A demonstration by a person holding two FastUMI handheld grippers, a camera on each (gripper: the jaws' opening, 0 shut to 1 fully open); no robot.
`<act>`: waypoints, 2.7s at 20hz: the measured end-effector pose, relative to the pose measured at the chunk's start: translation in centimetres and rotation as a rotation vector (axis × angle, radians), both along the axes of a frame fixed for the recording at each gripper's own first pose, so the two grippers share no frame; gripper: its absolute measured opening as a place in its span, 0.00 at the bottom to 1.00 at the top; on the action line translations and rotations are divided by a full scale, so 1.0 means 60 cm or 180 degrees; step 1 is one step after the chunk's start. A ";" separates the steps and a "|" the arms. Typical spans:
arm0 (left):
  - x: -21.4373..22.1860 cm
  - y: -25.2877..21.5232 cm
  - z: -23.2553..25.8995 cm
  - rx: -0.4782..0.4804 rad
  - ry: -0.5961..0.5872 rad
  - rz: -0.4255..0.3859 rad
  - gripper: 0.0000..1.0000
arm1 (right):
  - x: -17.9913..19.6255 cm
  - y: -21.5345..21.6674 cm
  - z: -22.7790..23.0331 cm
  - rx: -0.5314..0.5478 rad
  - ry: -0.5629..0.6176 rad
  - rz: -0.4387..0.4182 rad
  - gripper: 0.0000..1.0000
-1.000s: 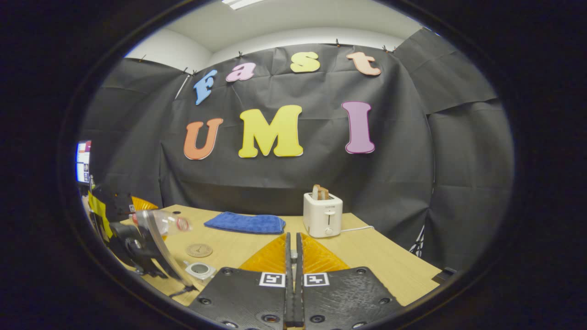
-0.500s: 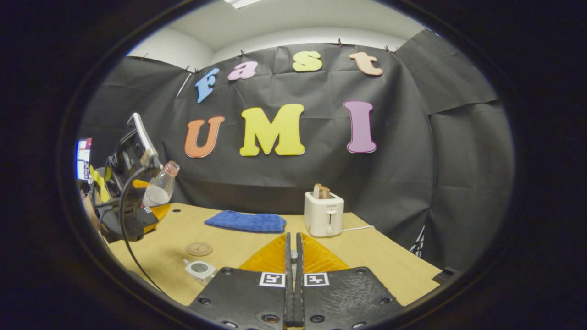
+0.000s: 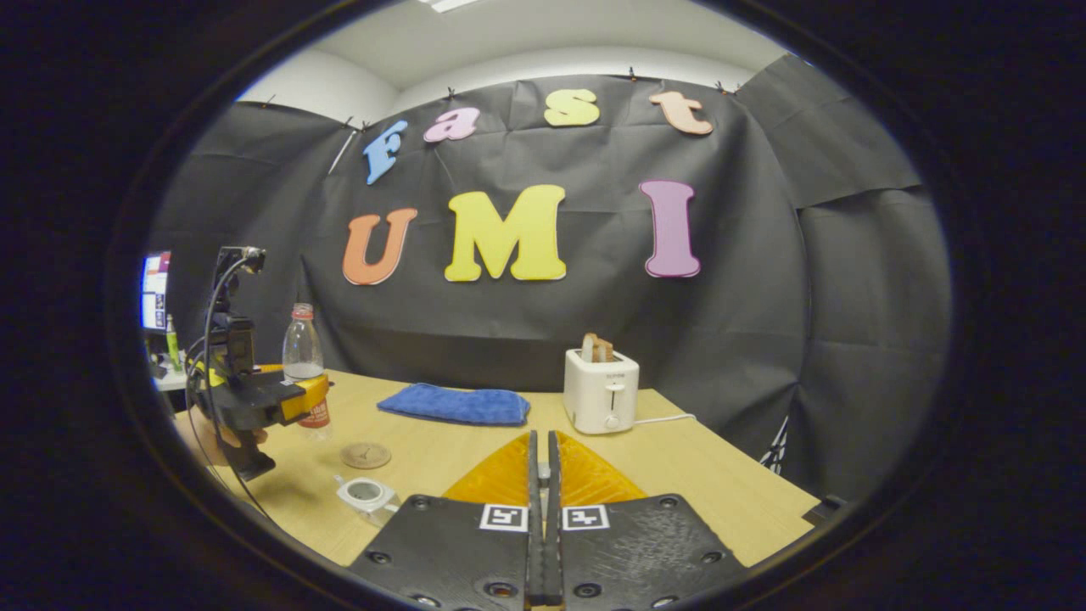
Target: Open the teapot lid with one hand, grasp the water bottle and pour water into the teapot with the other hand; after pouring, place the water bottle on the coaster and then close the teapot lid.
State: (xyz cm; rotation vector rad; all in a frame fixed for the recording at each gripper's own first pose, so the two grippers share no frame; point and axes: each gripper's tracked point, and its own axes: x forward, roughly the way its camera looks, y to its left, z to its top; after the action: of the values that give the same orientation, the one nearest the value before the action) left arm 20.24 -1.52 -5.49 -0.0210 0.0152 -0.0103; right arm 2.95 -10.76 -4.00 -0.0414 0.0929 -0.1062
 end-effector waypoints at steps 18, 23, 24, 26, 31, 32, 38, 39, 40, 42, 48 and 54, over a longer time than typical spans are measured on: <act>0.078 -0.056 -0.073 -0.0221 0.0059 -0.0474 0.77 | 0.046 0.024 -0.086 -0.0369 0.0273 -0.0032 0.00; 0.075 -0.057 -0.091 -0.0045 0.0122 -0.0472 0.78 | 0.049 0.034 -0.095 -0.0411 0.0312 -0.0012 0.00; 0.076 -0.056 -0.102 -0.0039 0.0196 -0.0469 0.79 | 0.049 0.036 -0.095 -0.0410 0.0316 0.0002 0.00; 0.068 -0.060 -0.110 -0.0070 0.0267 -0.0505 0.79 | 0.047 0.039 -0.094 -0.0418 0.0315 0.0015 0.00; 0.052 -0.055 -0.089 -0.0075 0.0178 -0.0523 0.85 | 0.042 0.046 -0.091 -0.0438 0.0308 0.0026 0.00; 0.047 -0.056 -0.087 -0.0062 0.0179 -0.0542 0.87 | 0.039 0.048 -0.090 -0.0441 0.0306 0.0027 0.00; -0.015 -0.041 -0.070 -0.0161 0.0219 -0.0548 0.89 | 0.022 0.072 -0.079 -0.0459 0.0267 0.0092 0.00; -0.032 -0.037 -0.067 -0.0172 0.0221 -0.0548 0.89 | 0.020 0.082 -0.077 -0.0450 0.0253 0.0125 0.00; -0.049 -0.029 -0.061 -0.0176 0.0198 -0.0530 0.89 | 0.018 0.089 -0.074 -0.0451 0.0246 0.0147 0.00; -0.081 -0.006 -0.052 -0.0153 0.0171 -0.0456 0.89 | 0.015 0.105 -0.068 -0.0493 0.0206 0.0177 0.00; -0.176 0.071 -0.023 -0.0075 0.0022 -0.0071 0.90 | 0.010 0.165 -0.076 -0.0497 0.0192 0.0469 0.00; -0.245 0.073 -0.011 -0.0106 -0.0143 -0.0021 0.91 | 0.014 0.229 -0.096 -0.0206 0.0321 0.0893 0.00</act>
State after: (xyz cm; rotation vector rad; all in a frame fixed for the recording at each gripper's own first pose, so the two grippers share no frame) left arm 5.57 2.87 -6.13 -0.0539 -0.0297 -0.0177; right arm 3.76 2.97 -9.73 -0.1238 0.1834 0.1735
